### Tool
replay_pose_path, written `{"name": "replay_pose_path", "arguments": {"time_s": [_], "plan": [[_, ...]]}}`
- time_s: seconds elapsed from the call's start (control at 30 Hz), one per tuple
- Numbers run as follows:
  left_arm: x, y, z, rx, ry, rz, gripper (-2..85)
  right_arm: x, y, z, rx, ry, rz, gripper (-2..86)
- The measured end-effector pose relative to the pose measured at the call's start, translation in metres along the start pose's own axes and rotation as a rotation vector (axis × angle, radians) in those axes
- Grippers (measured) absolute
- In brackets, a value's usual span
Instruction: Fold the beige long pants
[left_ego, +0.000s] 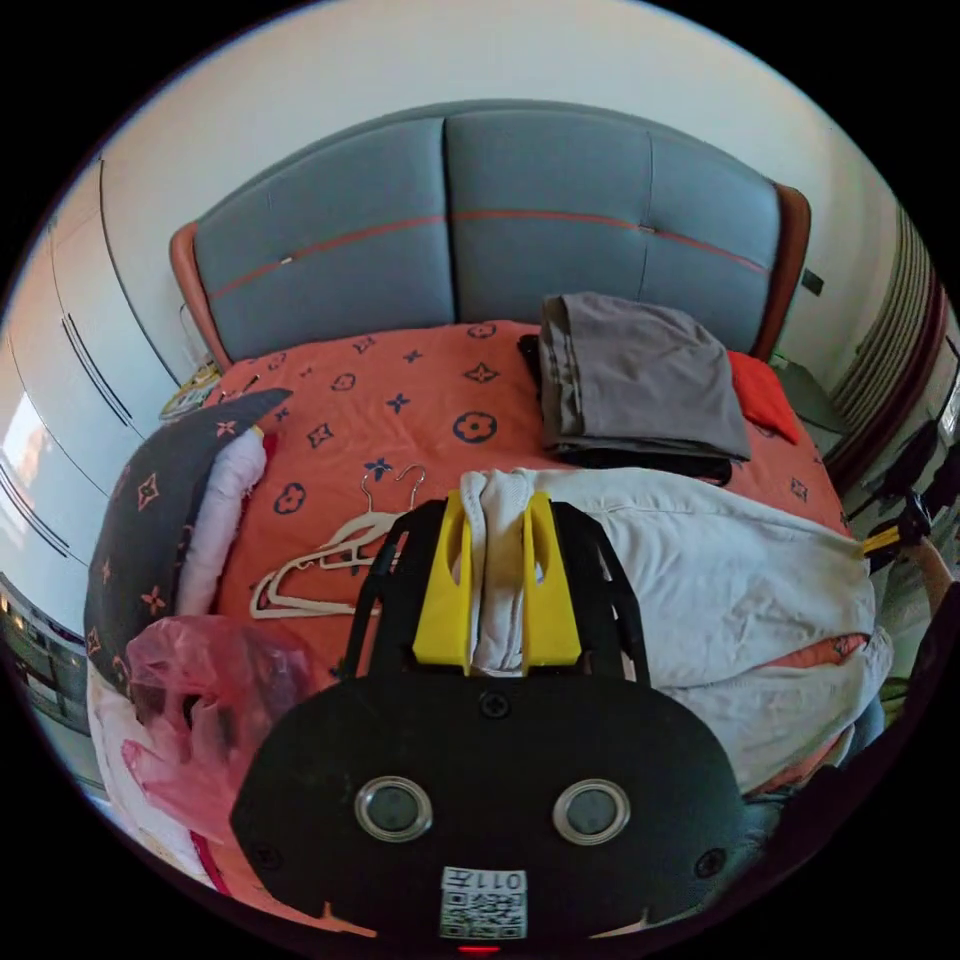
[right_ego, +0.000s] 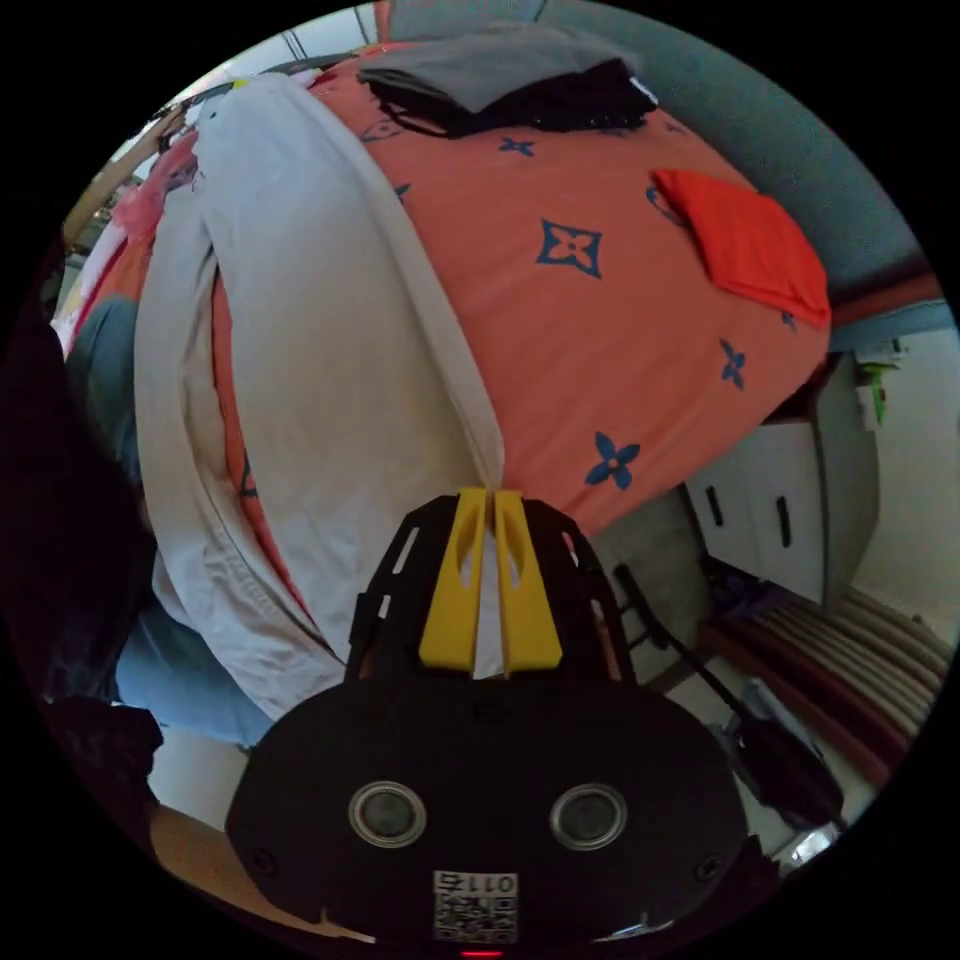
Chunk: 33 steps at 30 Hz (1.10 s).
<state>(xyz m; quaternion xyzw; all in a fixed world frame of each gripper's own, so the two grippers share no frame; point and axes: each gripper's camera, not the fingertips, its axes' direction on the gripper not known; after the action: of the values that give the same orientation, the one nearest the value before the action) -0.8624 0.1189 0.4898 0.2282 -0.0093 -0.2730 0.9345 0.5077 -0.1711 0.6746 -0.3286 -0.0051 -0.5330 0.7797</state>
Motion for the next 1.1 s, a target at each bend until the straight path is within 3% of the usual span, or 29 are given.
{"name": "replay_pose_path", "arguments": {"time_s": [0.17,0.3,0.43,0.57,0.7,0.83,0.93,1.0,1.1], "plan": [[-0.035,0.011,-0.081,0.078,-0.041,-0.044,7.4,-0.031,0.018,-0.085,0.175,0.265,0.140,2.8],[-0.099,-0.004,-0.127,0.031,-0.062,-0.112,7.9,-0.027,-0.027,-0.125,0.251,0.244,0.144,3.1],[-0.131,-0.022,-0.112,-0.092,-0.070,-0.118,8.9,0.005,-0.108,-0.075,0.135,0.191,0.160,5.0],[-0.147,-0.020,-0.068,-0.255,-0.122,-0.272,10.5,0.050,-0.167,0.001,0.045,0.285,0.415,13.5],[-0.138,-0.014,-0.104,-0.157,-0.172,-0.224,10.0,0.058,-0.143,0.004,0.151,0.372,0.469,15.4],[-0.091,-0.009,-0.131,-0.160,0.048,-0.073,8.9,0.061,-0.081,0.018,0.169,0.542,0.552,15.7],[-0.035,0.009,-0.150,-0.138,0.208,-0.016,7.7,0.070,-0.012,0.035,0.230,0.396,0.722,15.5],[0.012,0.023,-0.169,-0.096,0.308,0.005,6.7,0.074,0.049,0.055,0.372,0.169,0.868,15.1],[0.068,0.031,-0.188,-0.066,0.353,0.038,5.2,0.069,0.107,0.082,0.594,-0.050,0.761,14.6]]}}
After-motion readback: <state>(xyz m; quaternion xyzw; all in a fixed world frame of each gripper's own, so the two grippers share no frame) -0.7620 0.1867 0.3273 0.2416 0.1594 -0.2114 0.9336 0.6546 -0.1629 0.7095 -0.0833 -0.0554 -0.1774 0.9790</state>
